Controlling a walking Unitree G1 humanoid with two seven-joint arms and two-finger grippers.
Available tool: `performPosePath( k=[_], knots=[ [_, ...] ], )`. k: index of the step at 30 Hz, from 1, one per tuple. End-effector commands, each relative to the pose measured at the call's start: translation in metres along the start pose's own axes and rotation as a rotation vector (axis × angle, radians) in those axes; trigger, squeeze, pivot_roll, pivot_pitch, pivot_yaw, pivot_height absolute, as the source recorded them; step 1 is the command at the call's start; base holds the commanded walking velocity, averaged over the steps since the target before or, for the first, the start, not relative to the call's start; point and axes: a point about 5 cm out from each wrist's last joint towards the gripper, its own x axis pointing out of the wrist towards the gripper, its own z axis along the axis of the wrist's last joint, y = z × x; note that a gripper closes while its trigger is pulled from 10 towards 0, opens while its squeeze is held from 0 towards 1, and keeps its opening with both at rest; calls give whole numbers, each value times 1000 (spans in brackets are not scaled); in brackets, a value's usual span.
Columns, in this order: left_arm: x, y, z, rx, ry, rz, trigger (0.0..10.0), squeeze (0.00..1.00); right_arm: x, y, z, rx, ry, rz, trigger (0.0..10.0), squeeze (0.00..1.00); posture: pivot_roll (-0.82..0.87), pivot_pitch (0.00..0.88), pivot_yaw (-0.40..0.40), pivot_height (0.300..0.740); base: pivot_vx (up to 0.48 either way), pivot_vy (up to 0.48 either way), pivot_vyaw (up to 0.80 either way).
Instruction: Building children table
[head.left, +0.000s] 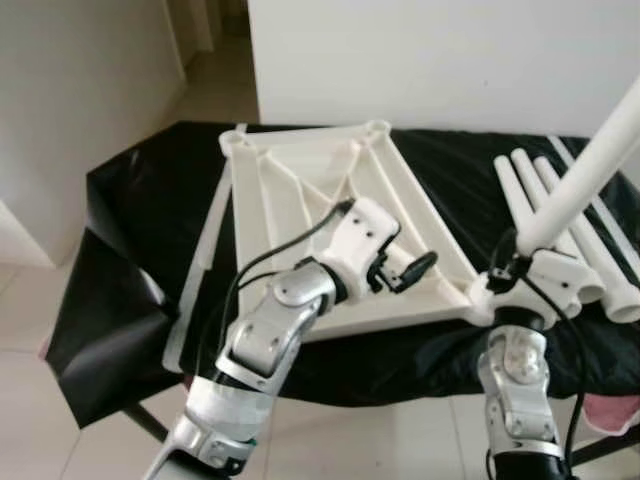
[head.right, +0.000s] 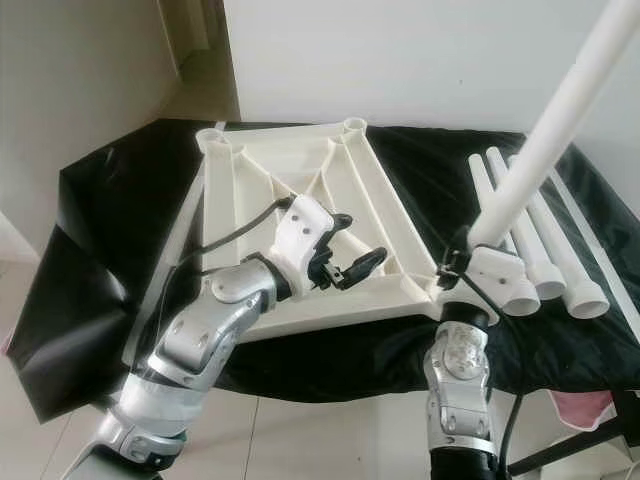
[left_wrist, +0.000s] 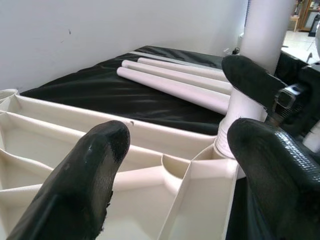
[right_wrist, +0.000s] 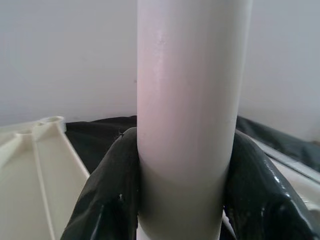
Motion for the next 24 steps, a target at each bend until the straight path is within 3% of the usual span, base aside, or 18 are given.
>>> performPosePath(
  k=[1,6,12,16,24],
  knots=[
    [1,1,0,9,3,12,10000,0,-18,-29,-47,-102,251,-118,10000,0,-72,22,11,740,0,0,0],
    [3,-1,1,11,-1,3,10000,0,-9,-47,-49,-133,249,-239,10000,0,-74,12,14,740,0,0,0],
    [3,-1,1,12,-3,-3,10000,0,-6,-52,-52,-132,265,-303,10000,0,-76,8,18,740,0,0,0],
    [4,-2,1,16,-4,-10,10000,0,-5,-38,-53,-110,265,-286,10000,0,-75,1,17,740,0,0,0],
    [4,-2,2,17,-5,-10,10000,0,-7,-31,-56,-91,287,-274,10000,0,-72,0,14,740,0,0,0]
  ],
)
